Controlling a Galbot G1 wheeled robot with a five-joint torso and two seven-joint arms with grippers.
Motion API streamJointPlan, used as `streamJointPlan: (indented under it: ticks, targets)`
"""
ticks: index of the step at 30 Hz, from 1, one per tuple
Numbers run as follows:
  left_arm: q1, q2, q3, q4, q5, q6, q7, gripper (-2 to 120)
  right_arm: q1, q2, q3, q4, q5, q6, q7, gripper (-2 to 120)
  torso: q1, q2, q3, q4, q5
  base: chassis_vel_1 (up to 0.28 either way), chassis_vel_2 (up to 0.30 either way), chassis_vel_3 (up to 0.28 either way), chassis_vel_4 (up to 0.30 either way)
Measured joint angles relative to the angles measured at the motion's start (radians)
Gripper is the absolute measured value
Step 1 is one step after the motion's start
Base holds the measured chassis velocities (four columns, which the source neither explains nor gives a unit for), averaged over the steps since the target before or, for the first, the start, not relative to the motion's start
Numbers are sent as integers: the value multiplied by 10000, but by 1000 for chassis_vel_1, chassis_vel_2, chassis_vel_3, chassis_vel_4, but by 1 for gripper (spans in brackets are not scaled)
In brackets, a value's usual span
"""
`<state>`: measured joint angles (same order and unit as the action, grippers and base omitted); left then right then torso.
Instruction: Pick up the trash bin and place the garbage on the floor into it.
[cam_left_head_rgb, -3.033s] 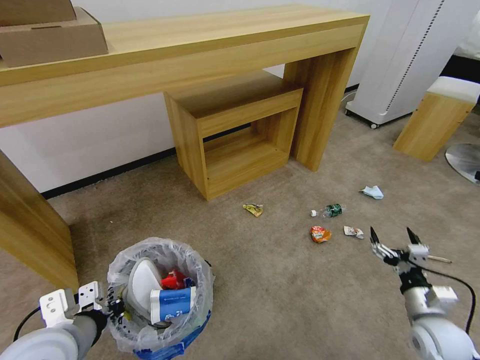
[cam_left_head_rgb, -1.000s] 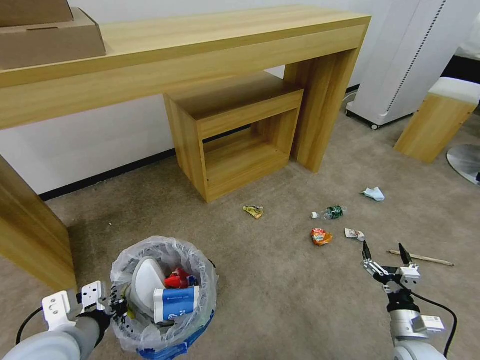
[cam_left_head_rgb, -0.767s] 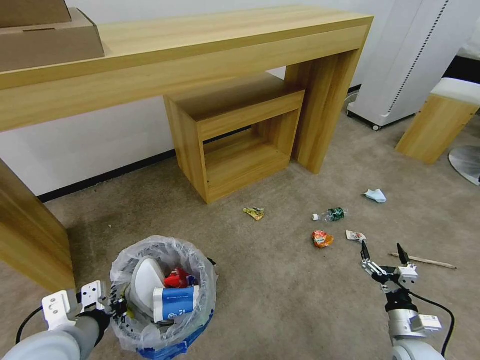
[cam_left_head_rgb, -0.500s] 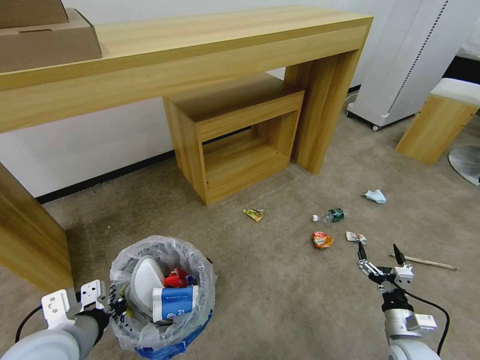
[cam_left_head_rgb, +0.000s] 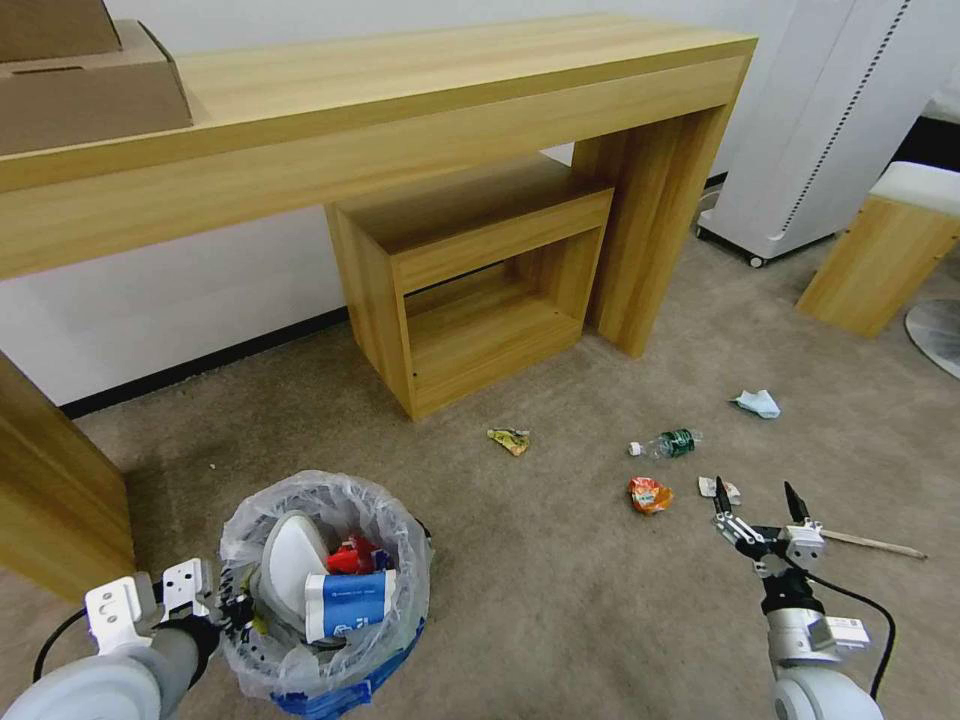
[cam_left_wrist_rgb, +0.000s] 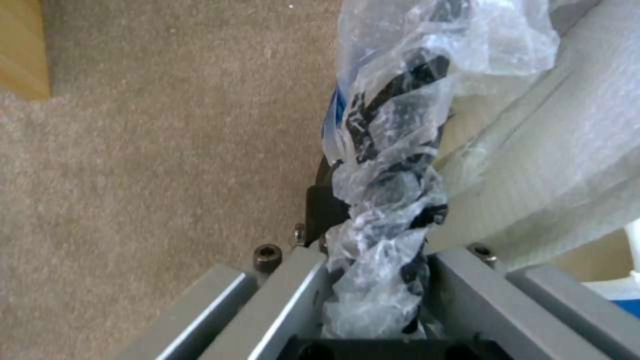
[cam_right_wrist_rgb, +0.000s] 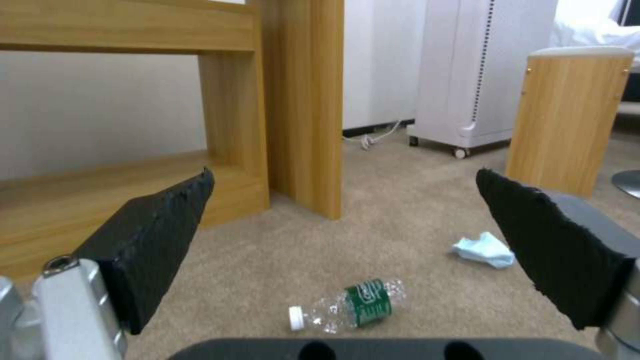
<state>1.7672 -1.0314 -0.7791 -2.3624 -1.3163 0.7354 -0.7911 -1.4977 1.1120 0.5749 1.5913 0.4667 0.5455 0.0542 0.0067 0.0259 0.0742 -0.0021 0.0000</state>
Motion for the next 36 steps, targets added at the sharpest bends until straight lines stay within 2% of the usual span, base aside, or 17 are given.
streamJointPlan:
  ticks: [25, 36]
  targets:
    - [-163, -64, 25, 224, 17, 0, 44, 0, 610, 38, -644, -537, 80, 259, -21, 100, -2, 0, 0, 0, 0, -29, 32, 28, -28]
    - [-52, -154, -9, 214, 123, 0, 64, 0, 747, 60, -848, -595, 101, 262, -39, 100, -1, 0, 0, 0, -2, -120, -121, 135, 131]
